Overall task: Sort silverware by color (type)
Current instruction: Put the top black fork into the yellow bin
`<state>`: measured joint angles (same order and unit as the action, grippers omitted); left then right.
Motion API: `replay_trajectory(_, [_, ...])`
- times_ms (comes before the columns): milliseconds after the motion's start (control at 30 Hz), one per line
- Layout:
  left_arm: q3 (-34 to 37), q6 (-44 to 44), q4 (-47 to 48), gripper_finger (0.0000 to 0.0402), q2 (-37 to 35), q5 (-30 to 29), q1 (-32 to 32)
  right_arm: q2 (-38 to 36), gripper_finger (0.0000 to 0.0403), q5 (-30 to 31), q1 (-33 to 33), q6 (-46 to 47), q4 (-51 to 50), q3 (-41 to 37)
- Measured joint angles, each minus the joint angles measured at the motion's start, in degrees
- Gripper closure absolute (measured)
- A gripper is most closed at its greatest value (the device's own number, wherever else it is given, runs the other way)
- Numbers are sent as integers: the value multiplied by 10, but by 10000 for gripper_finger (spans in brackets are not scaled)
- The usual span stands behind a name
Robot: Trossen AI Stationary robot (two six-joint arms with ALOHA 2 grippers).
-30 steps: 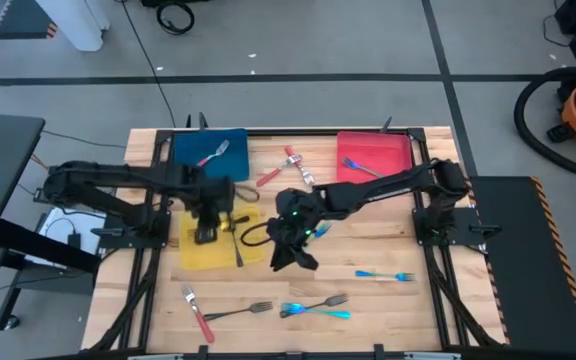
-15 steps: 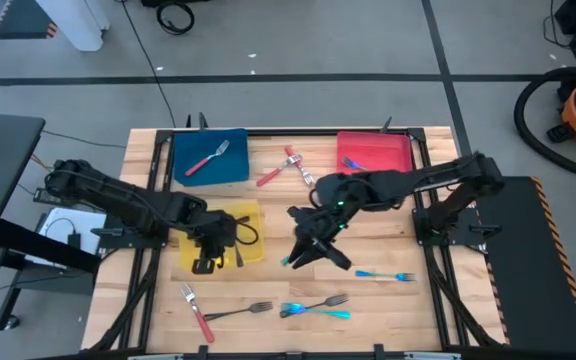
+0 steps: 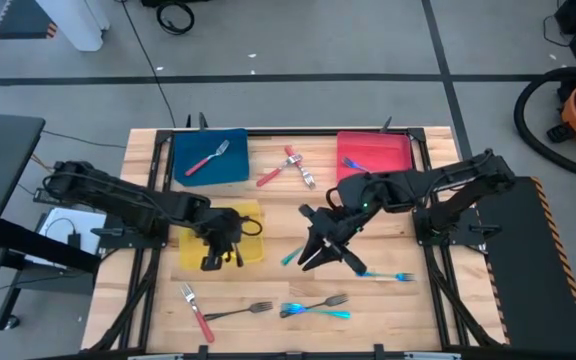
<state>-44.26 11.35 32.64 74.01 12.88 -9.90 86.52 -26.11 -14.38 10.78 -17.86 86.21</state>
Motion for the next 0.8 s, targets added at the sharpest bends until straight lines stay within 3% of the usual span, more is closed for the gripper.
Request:
replay_trajectory(500, [17, -22, -52, 324, 67, 20, 34, 5, 323, 0, -3, -4, -4, 0])
replay_trajectory(800, [17, -33, -67, 324, 90, -17, 78, 5, 323, 0, -6, -3, -17, 0])
